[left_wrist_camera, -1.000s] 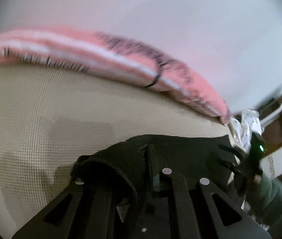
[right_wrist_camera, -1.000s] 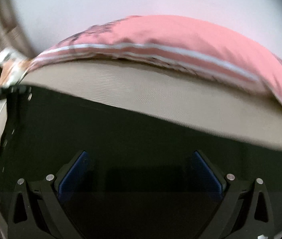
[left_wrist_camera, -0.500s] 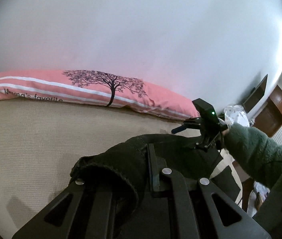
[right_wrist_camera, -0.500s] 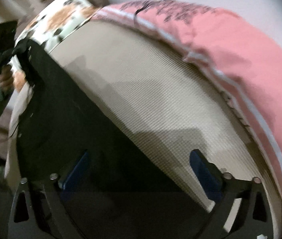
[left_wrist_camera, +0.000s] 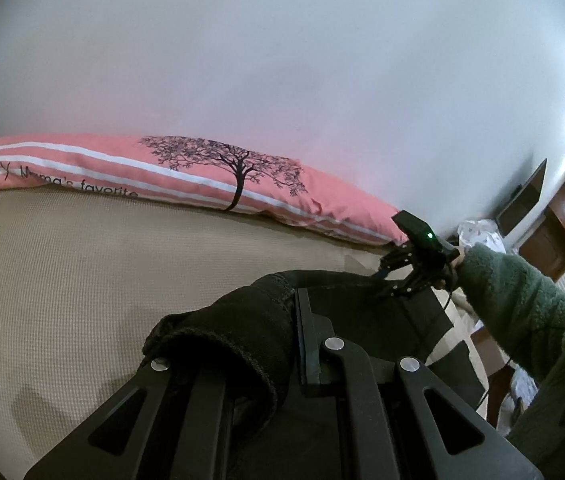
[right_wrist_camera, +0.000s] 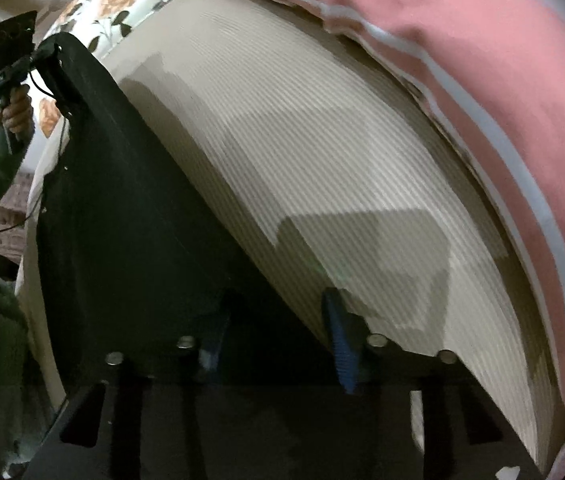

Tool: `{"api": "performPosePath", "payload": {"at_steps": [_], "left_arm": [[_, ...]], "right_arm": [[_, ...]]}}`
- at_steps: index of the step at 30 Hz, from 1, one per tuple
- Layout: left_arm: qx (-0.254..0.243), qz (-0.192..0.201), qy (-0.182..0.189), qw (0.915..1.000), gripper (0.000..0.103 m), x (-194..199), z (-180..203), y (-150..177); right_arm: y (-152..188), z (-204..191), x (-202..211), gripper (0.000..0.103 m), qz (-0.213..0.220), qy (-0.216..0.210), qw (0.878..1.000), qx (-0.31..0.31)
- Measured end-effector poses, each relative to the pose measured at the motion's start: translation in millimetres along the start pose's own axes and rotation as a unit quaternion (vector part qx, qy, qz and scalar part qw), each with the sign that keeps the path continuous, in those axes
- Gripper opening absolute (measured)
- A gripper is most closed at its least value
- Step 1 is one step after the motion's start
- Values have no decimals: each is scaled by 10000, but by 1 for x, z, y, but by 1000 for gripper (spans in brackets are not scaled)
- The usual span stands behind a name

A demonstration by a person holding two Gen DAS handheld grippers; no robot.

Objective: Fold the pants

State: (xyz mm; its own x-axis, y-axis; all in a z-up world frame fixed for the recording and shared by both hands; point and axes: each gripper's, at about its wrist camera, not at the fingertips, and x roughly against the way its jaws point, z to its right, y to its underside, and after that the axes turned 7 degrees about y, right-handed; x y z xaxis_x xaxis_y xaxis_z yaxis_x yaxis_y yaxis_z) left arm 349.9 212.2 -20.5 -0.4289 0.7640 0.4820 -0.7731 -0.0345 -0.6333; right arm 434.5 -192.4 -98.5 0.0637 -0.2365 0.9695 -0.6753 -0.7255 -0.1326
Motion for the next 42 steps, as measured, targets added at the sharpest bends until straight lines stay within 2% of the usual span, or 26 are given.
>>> {"api": "performPosePath", "payload": {"at_steps": [3,6,8,11,14,18,22,29,35,42], "left_arm": [[11,-30,-71,10000,9,-3,0,1],[64,-41,-176,9998,9,-7,-3,2],[57,-73,-247,9997,9,-10,-5,4],[32,-150,-448,9989,9,-15,-10,2],[-106,-217,-578,9980,9,-19,-12,-4],[-175,-358,-737,9965,9,-21,-14,-5],[-309,-314,-678,9967,9,-2,2,3],[-546,-566,-465,9958,9,36,37,40],[-638,-1029,-493,9914,13,57,52,92],[-376,-1687,-752,9821,15,60,45,163]], "right_arm": [[11,1,3,14,6,166,9998,-114],[18,-8,8,11,158,542,9982,-183],[23,-19,12,10,347,969,9944,-237],[32,-43,24,9,703,1621,9833,-445],[42,-61,40,8,1031,2070,9697,-786],[52,-93,56,8,1215,2541,9535,-1072],[69,-126,79,8,1299,2972,9397,-1088],[118,-171,100,8,1394,2898,9361,-1428],[165,-217,76,7,1132,2573,9466,-1583],[198,-244,32,7,830,2236,9549,-1770]]}}
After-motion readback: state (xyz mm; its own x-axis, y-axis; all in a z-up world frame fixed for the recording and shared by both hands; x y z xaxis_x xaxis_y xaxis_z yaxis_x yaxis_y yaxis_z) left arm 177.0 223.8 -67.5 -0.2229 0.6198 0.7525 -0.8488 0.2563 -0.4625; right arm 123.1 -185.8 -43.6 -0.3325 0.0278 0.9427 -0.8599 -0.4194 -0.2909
